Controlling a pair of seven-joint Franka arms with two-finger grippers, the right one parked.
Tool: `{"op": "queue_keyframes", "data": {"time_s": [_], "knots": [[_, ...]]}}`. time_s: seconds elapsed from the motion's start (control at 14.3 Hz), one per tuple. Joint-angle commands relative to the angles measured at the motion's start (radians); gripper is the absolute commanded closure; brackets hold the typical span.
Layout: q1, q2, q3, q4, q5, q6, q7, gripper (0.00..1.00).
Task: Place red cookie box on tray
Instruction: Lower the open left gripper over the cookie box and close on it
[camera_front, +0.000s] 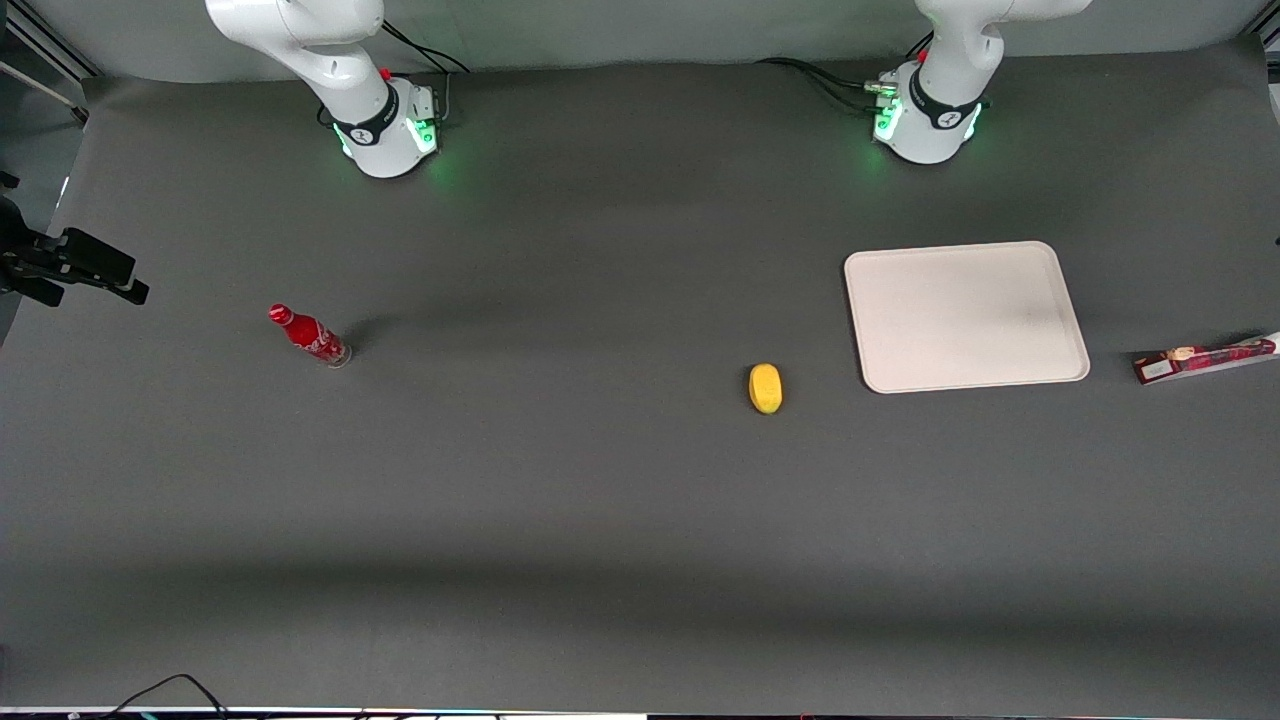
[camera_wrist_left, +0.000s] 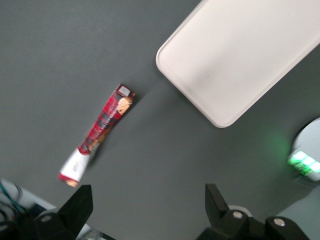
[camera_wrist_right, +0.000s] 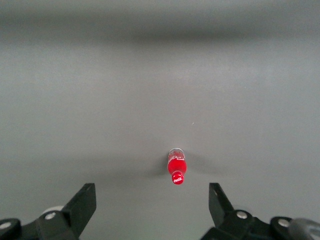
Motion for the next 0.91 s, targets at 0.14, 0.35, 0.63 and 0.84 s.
{"op": "queue_keyframes", "data": {"time_s": [0.14,0.35,0.63,0.84], "knots": [[0.034,0.333,0.114,0.031,-0.211,0.194,0.502,0.00],[0.054,0.445,0.114,0.021,-0.344,0.289,0.632,0.00],[0.060,0.519,0.113,-0.003,-0.435,0.382,0.708,0.00],[0.060,0.522,0.113,-0.073,-0.470,0.461,0.711,0.90]]}}
